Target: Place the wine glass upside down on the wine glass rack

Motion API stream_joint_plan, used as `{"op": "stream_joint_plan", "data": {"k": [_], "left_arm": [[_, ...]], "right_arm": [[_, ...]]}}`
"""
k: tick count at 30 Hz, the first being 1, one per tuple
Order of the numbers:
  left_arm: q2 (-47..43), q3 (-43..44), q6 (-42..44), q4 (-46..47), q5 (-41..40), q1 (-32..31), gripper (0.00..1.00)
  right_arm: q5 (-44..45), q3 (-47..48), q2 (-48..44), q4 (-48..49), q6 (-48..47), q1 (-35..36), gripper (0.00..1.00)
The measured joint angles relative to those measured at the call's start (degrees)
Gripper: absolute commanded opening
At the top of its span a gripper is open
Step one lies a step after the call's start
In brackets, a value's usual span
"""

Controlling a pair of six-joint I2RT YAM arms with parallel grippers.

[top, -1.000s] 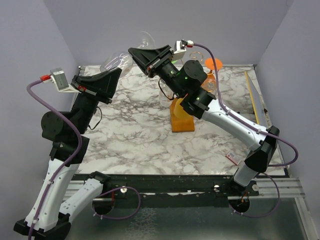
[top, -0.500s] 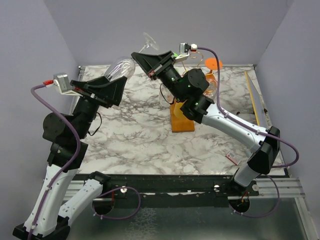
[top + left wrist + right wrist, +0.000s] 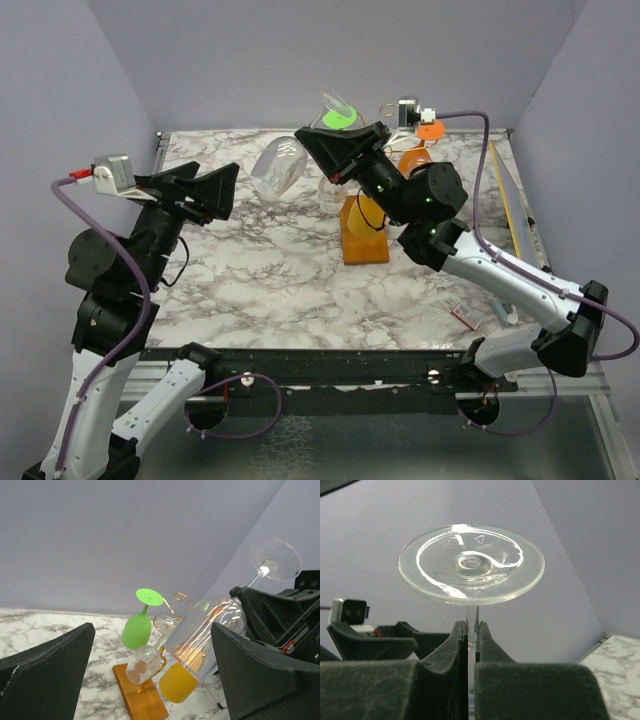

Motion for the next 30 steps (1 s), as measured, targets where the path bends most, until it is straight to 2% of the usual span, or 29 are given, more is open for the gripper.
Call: {"op": "stream_joint_plan", "data": {"k": [7, 13, 19, 24, 30], "left_arm": [[-0.8, 4.5, 0.8, -0.3, 3.1, 0.0, 0.99], [4.1, 7.6, -0.1, 0.2, 13.4, 0.0, 0.99], [7.2, 4.8, 0.5, 3.6, 25.9, 0.0, 0.83], [8.5, 0.3, -0.5, 10.0, 33.8, 0.0, 0.83], [8.5, -2.8, -2.2, 16.0, 38.5, 0.0, 0.78]], "right_arm": [[-8.9, -3.0, -4.3, -2.1, -15.1, 0.0, 0.01], [-15.0, -3.4, -4.5, -7.1, -26.1, 0.0, 0.01], [-20.9, -3.4, -4.6, -10.3, -29.5, 0.0, 0.01], [-25.0, -3.6, -4.8, -11.3, -29.4, 0.0, 0.01], [-28.3, -3.8, -5.2, -11.4, -27.9, 0.0, 0.01]]}}
